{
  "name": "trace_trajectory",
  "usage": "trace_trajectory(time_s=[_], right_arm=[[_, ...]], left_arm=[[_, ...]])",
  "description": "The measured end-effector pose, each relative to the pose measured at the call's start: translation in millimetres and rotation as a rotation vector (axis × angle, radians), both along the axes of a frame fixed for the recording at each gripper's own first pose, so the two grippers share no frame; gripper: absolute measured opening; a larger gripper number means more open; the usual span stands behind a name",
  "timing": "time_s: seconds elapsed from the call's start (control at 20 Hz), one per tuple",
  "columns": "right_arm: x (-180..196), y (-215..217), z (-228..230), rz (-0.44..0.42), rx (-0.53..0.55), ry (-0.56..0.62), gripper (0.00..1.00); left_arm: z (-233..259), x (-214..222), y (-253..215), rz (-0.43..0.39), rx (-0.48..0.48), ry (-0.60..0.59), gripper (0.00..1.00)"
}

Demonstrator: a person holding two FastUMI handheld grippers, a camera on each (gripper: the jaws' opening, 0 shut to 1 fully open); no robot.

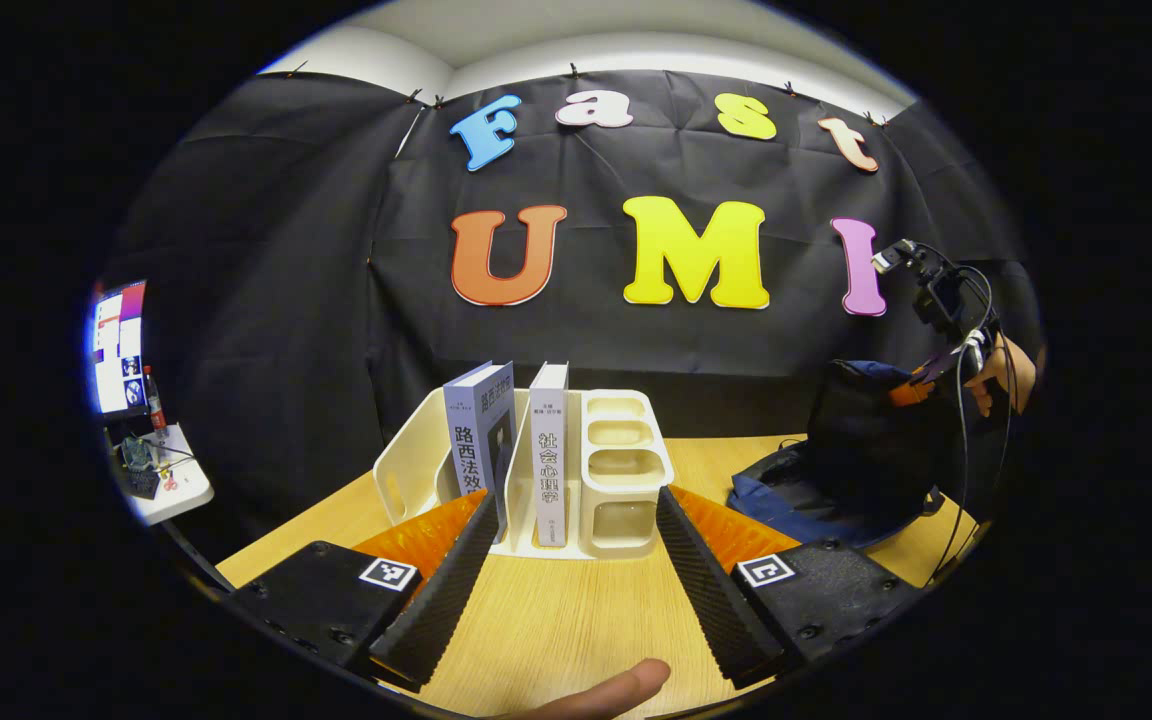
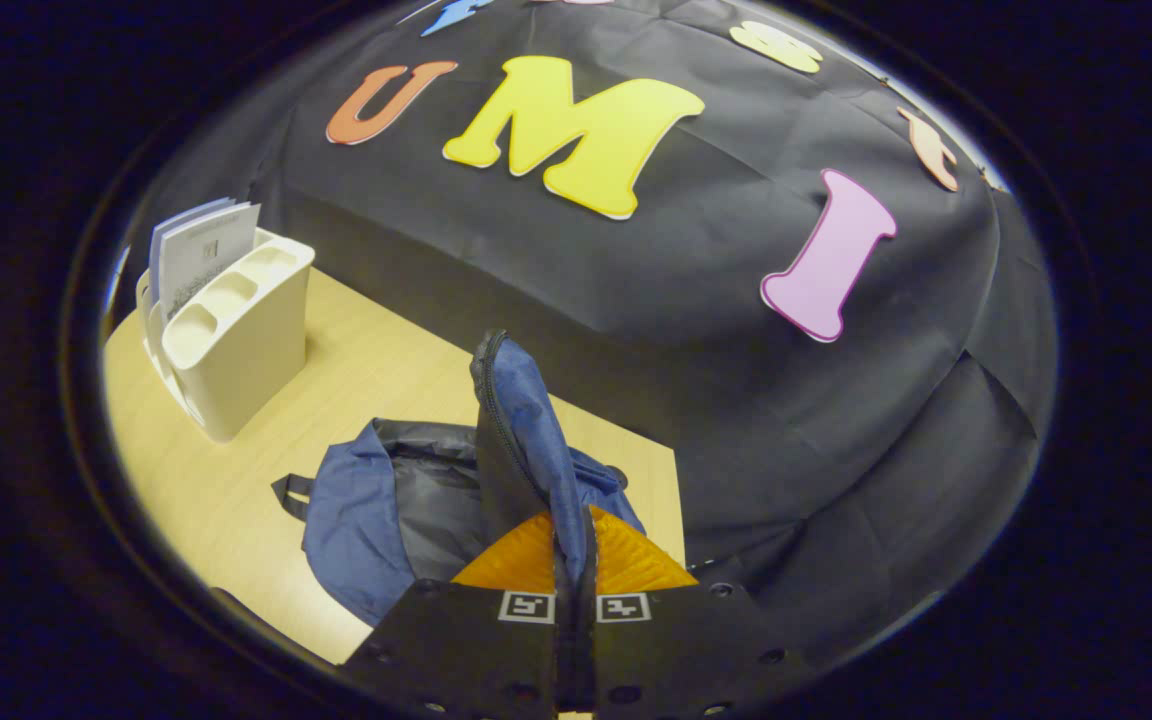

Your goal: Open the schoolbag, grab two books from the bookshelf and put them into the schoolbag.

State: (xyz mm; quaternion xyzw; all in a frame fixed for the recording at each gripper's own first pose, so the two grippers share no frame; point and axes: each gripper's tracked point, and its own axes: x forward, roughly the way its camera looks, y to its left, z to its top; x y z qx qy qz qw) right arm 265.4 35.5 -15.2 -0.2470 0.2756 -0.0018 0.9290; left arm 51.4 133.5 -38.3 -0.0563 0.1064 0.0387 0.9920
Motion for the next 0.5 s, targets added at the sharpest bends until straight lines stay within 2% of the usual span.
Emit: trace_trajectory(time_s=[0.3,0.5], right_arm=[[0.8,-25.9,24.0,0.014,0.101,-0.018,0.00],[1.4,-36.5,27.9,0.033,0.116,-0.012,0.00]], left_arm=[[35.1,54.7,12.5,0.024,0.098,-0.036,0.99],[47.1,93.9,11.2,0.011,0.101,-0.032,0.99]])
